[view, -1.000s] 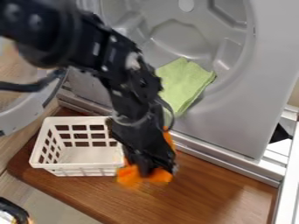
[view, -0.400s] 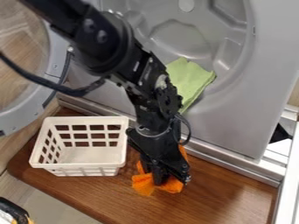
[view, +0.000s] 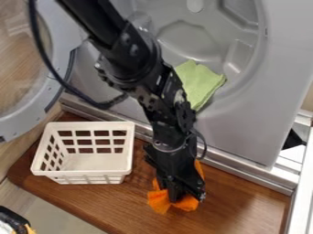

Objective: Move the orange towel from the basket and place it to the left bottom side of the table

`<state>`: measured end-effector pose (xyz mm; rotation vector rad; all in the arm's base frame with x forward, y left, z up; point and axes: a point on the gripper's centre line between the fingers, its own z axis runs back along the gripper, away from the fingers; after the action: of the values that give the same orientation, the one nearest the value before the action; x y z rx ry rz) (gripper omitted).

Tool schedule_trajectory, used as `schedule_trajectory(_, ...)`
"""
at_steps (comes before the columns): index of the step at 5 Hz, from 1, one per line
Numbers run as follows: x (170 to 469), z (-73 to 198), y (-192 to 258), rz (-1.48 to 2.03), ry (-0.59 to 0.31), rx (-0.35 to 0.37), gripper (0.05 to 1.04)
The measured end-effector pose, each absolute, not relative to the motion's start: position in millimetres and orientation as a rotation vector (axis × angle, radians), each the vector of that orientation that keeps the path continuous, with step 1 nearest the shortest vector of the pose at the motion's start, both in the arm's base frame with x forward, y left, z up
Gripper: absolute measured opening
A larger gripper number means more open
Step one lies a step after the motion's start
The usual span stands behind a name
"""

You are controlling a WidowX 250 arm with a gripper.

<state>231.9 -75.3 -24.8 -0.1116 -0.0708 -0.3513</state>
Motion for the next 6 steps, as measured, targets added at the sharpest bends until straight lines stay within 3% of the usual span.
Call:
schedule_trajectory(1, 234.7, -33.1, -71.8, -0.353, -0.055, -0.117, 0.317)
schedule_trajectory(3, 239.1, -40.7, -66.9, -0.346, -0.049, -0.108, 0.925)
schedule_trajectory(4, 234.5, -42.2, -65.9, -0.342, -0.037, -0.107, 1.011)
schedule_trajectory(6, 230.9, -25.3, -60.0, -0.328, -0.013, -0.104, 1.001)
